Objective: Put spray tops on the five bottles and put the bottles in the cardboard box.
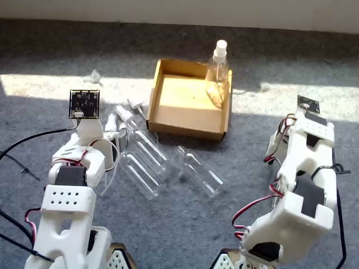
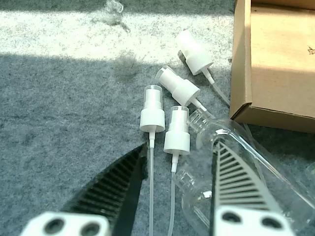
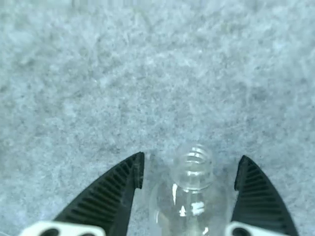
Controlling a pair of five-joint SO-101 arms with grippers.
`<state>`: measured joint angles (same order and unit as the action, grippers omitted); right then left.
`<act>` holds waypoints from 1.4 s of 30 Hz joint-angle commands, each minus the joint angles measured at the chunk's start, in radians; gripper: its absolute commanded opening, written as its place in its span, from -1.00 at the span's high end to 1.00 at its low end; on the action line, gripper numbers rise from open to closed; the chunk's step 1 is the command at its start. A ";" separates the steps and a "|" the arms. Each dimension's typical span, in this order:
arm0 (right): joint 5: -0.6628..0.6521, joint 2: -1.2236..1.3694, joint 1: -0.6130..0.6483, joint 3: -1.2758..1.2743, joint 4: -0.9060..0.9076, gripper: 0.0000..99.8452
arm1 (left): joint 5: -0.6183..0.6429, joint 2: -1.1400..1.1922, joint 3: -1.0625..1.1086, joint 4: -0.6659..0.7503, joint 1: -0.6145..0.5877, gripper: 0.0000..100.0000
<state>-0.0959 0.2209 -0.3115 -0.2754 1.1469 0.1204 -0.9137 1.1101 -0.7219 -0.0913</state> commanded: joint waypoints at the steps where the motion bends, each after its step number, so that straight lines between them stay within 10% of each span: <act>1: -0.002 0.030 -0.021 0.104 0.018 0.48 | -0.006 0.002 -0.004 0.020 -0.001 0.59; 42: -0.002 0.031 0.016 -0.056 -0.054 0.64 | -0.006 0.002 -0.004 0.020 -0.001 0.59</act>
<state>-0.0959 0.2562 -0.3053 -0.3214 1.1040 0.1204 -0.9137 1.1101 -0.7219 -0.0913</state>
